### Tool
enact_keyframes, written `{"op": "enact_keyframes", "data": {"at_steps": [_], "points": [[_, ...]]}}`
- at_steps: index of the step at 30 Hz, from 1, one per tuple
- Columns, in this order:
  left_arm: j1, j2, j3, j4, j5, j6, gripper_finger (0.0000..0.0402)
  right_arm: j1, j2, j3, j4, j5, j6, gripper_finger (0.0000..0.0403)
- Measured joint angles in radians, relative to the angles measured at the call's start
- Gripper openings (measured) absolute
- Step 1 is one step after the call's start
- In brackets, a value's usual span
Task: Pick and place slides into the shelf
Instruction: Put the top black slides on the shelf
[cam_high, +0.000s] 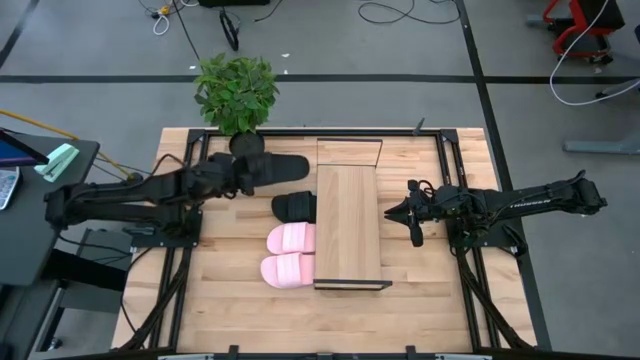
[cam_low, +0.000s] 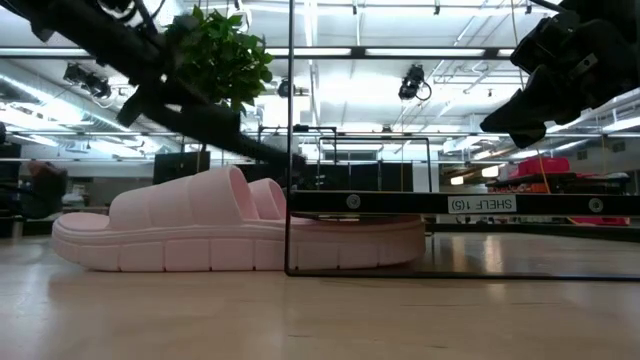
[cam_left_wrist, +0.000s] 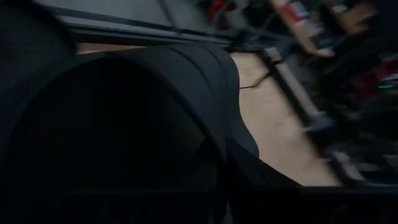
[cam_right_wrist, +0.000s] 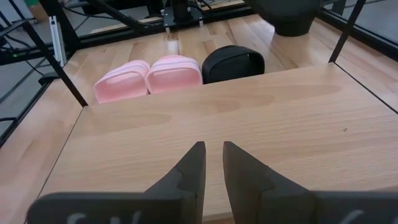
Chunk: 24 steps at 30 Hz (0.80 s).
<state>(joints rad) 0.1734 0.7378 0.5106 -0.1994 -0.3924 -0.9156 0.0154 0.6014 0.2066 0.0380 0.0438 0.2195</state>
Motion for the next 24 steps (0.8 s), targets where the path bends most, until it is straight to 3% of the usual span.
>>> {"op": "enact_keyframes", "data": {"at_steps": [5,11,18,24], "points": [[-0.062,0.02,0.002,0.16,0.013,-0.045,0.0014,0.0,0.0,0.0,0.0,0.0,-0.003,0.0062],[-0.088,0.135,0.002,0.277,0.026,-0.07,0.0014,0.0,0.0,0.0,0.003,0.0,-0.009,0.0062],[-0.026,0.335,0.003,0.561,0.135,-0.069,0.0014,0.0,0.0,0.0,0.004,0.0,-0.011,0.0062],[0.056,0.471,0.003,0.654,0.241,-0.103,0.0014,0.0,0.0,0.0,0.008,0.001,-0.045,0.0062]]}}
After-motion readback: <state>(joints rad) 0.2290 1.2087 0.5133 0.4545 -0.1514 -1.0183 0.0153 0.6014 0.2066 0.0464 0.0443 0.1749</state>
